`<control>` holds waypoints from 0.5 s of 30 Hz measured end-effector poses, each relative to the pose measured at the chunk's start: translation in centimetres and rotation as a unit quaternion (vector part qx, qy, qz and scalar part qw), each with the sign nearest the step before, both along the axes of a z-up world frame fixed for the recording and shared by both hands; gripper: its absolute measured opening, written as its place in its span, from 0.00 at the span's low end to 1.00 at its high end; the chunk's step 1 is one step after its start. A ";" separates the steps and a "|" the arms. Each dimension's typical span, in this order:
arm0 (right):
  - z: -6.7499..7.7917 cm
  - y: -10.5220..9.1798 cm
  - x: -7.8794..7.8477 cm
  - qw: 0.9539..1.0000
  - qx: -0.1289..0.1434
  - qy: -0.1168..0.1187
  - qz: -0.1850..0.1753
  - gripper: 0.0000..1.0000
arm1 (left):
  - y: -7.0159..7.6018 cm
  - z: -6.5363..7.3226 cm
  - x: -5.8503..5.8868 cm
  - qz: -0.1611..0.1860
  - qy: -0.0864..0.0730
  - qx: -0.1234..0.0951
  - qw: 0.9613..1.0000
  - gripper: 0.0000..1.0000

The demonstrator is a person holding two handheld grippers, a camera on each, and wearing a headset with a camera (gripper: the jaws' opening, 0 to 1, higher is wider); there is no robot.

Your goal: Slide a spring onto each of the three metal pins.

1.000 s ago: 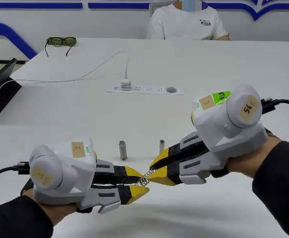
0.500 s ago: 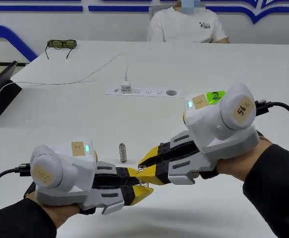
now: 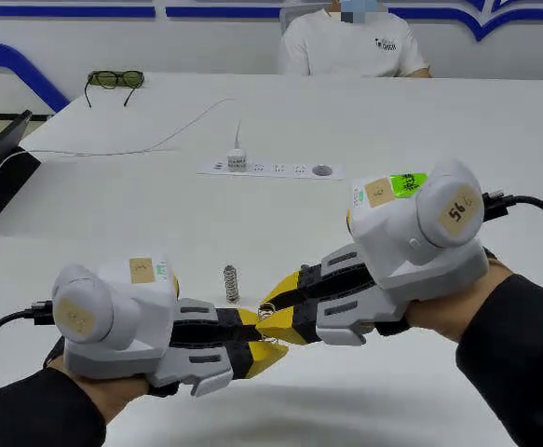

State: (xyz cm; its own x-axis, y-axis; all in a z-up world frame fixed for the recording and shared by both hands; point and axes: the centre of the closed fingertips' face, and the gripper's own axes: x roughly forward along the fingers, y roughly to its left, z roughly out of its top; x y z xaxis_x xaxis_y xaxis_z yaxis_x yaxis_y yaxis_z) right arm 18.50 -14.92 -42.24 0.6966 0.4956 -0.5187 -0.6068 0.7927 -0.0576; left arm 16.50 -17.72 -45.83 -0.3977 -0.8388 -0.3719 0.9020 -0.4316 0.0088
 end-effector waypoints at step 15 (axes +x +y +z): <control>0.3 -0.9 0.4 1.000 0.010 -0.003 -0.015 0.12 | -0.3 0.1 0.9 0.023 0.004 -0.007 1.000 0.32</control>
